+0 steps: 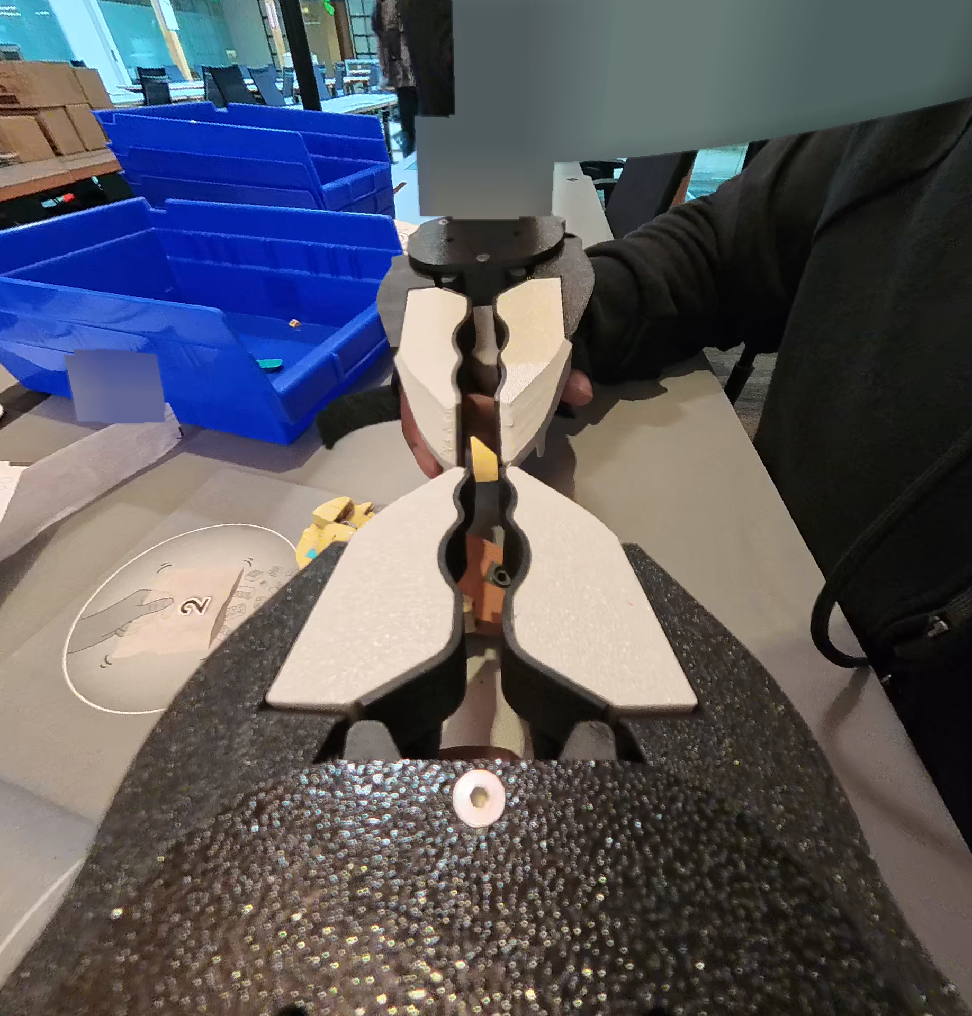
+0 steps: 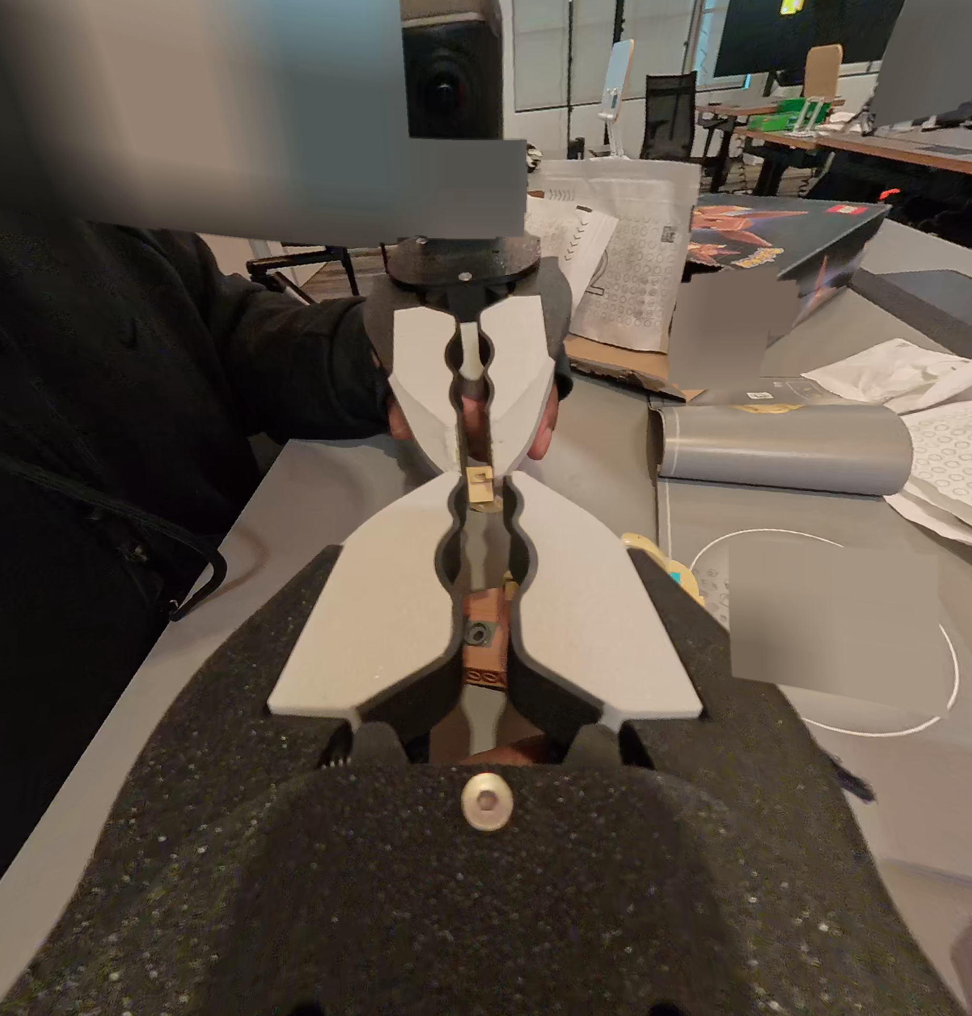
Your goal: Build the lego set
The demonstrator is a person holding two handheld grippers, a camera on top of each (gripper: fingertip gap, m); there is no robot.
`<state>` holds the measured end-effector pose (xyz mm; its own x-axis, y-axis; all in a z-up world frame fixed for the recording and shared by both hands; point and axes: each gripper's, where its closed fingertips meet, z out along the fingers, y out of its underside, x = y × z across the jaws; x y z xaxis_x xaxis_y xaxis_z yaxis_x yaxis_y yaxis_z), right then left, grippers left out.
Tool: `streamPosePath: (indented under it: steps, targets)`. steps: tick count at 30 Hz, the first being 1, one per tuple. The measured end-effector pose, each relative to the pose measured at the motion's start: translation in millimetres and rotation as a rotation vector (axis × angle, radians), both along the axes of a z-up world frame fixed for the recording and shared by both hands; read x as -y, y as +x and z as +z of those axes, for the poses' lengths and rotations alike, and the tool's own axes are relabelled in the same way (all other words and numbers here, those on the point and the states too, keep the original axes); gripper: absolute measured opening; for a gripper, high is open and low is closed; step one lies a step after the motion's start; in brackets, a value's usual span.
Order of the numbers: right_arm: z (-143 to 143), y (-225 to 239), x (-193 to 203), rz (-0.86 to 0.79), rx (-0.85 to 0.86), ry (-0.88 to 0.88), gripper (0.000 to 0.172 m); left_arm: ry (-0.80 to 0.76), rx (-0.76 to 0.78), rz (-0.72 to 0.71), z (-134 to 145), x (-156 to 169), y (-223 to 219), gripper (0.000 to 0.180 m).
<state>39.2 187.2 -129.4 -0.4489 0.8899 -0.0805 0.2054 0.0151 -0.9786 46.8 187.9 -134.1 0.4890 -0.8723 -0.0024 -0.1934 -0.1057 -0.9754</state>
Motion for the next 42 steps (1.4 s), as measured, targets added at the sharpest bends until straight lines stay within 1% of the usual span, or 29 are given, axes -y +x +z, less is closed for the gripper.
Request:
streamPosePath:
  steps: [3,5,8,10,12,14,16,19,22,27,30,33,39,42]
  targets:
    - [0.9,-1.3,-7.1,-0.046,0.015,-0.015,0.019,-0.011,0.03,0.023,2.2,-3.7,-0.6,0.007]
    - [-1.5,-1.0,-16.7,-0.105,0.046,0.01,0.023,-0.016,0.041,0.055,2.9,-7.9,-3.9,0.007]
    - [-16.3,7.5,-43.1,-0.267,0.192,0.039,0.023,-0.017,0.031,0.162,1.5,-19.5,-17.0,0.007]
    - [-32.8,20.0,-53.6,-0.338,0.322,-0.009,0.022,-0.017,0.038,0.229,1.7,-26.0,-25.6,0.007]
    - [-49.8,28.8,-60.5,-0.405,0.41,-0.096,0.02,-0.034,0.034,0.302,-2.2,-33.7,-34.4,0.007]
    - [-66.3,30.7,-55.9,-0.396,0.498,-0.201,0.025,-0.056,0.02,0.35,-7.8,-39.6,-39.9,0.007]
    - [-75.7,26.5,-53.8,-0.4,0.543,-0.278,0.028,-0.075,0.034,0.382,-10.0,-43.6,-42.4,0.007]
    - [-74.4,17.2,-57.2,-0.419,0.541,-0.421,0.024,-0.091,0.064,0.436,-10.4,-49.7,-48.2,0.007]
    - [-73.4,13.4,-58.5,-0.424,0.541,-0.513,0.021,-0.102,0.08,0.456,-11.4,-52.6,-51.6,0.007]
    - [-70.7,8.1,-53.7,-0.397,0.543,-0.68,0.02,-0.135,0.054,0.496,-21.9,-57.5,-53.3,0.007]
    - [-71.7,5.2,-52.3,-0.401,0.551,-0.709,0.017,-0.153,0.015,0.52,-27.8,-59.5,-55.1,0.007]
    - [-71.5,2.5,-54.1,-0.413,0.547,-0.729,0.018,-0.168,-0.015,0.526,-32.4,-59.1,-54.6,0.007]
    - [-71.2,-3.2,-54.0,-0.408,0.54,-0.778,0.016,-0.192,-0.061,0.489,-39.6,-55.9,-47.7,0.007]
    - [-70.6,-6.3,-53.7,-0.406,0.538,-0.802,0.017,-0.199,-0.051,0.49,-39.2,-55.6,-48.6,0.007]
